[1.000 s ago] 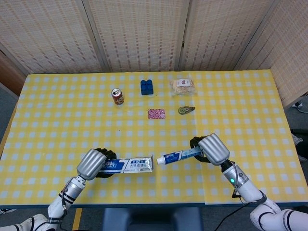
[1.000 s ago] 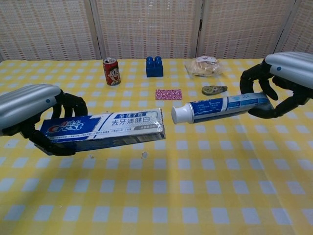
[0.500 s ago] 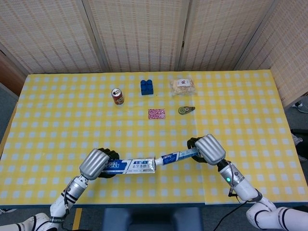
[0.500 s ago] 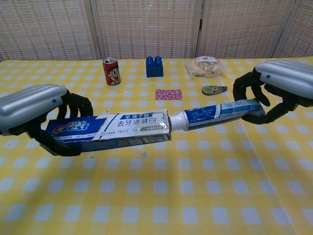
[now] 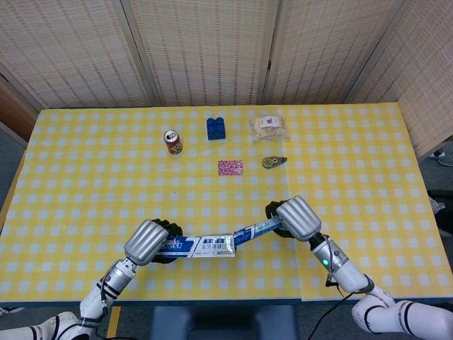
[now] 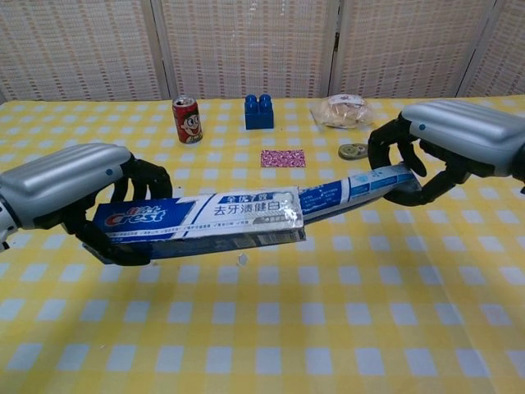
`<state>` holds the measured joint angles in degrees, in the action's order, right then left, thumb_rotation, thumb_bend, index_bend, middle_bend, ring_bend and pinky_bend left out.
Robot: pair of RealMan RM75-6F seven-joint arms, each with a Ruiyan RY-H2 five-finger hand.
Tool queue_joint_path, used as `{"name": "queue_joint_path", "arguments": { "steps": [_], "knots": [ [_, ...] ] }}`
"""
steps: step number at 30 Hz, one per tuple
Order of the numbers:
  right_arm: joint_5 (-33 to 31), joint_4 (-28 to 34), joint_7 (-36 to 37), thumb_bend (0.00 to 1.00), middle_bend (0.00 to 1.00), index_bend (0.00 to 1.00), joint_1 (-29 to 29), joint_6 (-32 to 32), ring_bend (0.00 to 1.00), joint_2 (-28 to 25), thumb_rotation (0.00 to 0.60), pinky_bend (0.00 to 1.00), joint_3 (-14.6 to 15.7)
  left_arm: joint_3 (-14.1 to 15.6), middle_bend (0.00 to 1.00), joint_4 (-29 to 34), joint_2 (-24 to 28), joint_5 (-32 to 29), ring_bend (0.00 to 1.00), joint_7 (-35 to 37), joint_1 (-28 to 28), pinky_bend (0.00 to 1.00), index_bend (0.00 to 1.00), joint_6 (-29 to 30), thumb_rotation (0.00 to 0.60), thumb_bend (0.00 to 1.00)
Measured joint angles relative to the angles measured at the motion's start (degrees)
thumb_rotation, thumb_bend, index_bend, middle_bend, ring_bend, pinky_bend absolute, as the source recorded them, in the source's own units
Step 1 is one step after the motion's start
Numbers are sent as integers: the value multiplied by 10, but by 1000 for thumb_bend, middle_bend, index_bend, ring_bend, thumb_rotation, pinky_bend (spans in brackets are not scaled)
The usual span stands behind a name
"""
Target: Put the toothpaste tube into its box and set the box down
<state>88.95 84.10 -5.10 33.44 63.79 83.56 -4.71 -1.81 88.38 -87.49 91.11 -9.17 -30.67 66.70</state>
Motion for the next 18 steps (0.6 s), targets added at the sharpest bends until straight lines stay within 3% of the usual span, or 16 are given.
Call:
{"name": "queue_joint_path", "arguments": {
  "steps": [8,18],
  "knots": [
    [-22,27,-23,597,654,803,5,-2,650,7,600,945,-15,-5,689,7,-4,-7,541,25,-2,635,637,2,600,171],
    [-71,99,37,596,654,803,12,-29,649,-21,600,943,-39,-17,721,20,-11,-18,560,96,-2,644,659,13,600,172]
  ]
}}
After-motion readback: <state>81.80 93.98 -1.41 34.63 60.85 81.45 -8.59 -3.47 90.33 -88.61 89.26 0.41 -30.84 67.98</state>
